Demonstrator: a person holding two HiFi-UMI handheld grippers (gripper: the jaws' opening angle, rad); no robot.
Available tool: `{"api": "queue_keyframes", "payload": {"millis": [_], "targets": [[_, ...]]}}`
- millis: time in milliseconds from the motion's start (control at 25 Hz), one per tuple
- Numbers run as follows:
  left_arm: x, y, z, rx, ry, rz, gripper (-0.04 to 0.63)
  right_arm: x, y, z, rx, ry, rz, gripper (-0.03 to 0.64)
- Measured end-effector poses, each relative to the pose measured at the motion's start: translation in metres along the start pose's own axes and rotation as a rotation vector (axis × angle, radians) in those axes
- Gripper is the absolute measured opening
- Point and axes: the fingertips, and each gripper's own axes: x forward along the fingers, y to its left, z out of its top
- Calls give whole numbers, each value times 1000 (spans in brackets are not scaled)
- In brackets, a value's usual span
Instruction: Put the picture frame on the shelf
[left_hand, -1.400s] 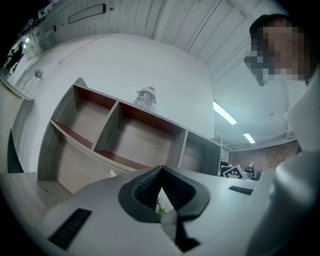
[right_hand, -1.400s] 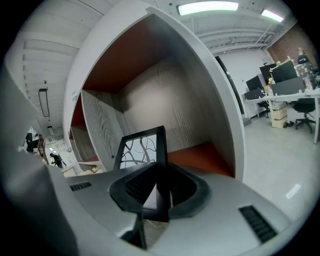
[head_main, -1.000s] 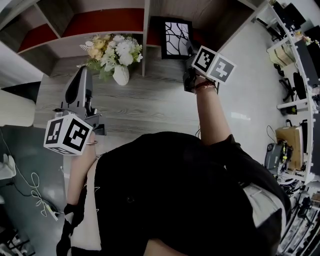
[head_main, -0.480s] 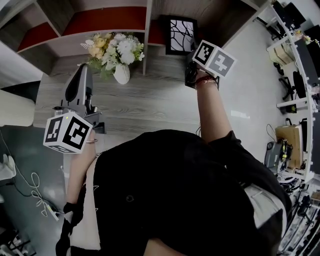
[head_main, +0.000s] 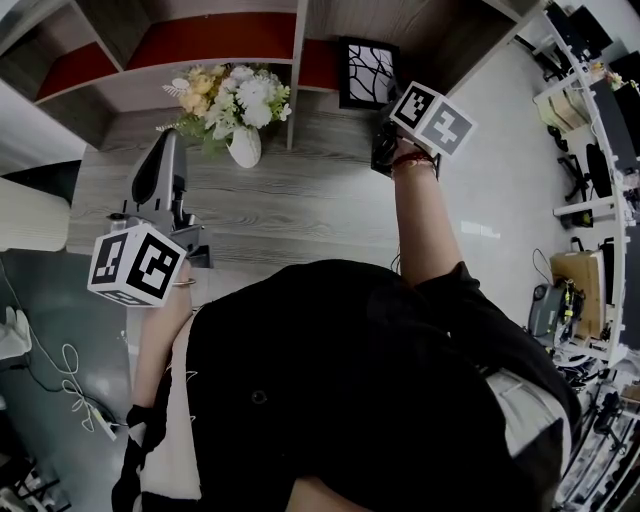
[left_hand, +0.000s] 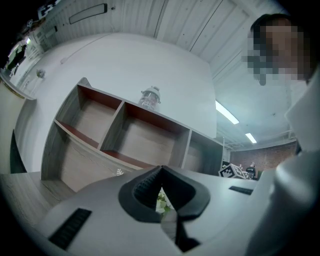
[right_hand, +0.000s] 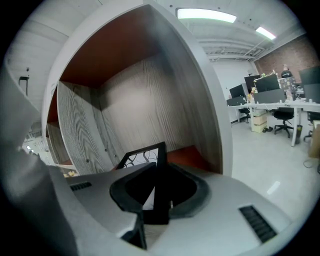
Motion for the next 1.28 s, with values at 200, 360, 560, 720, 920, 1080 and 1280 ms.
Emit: {"api": "queue_keyframes", "payload": {"millis": [200, 360, 560, 720, 920, 1080, 1280], "targets": [[-1, 3, 0, -2, 1, 8, 11, 3, 0, -2, 24, -6, 0, 75], [2, 4, -5, -10, 7, 8, 11, 6, -1, -3, 29, -10, -2, 75], [4, 4, -5, -12, 6, 5, 11, 7, 0, -2, 10, -12, -8, 75], [6, 2, -6, -14, 9, 0, 11, 6, 3, -2, -9, -11, -12, 77], [7, 0, -6, -13, 14, -4, 11, 5, 8, 0, -32, -12, 2, 78], [7, 0, -8, -13, 17, -5, 11, 6, 9, -1, -71, 3, 7, 78], [6, 1, -9, -16, 20, -4, 11, 6, 12, -5, -132, 22, 8, 79]]}}
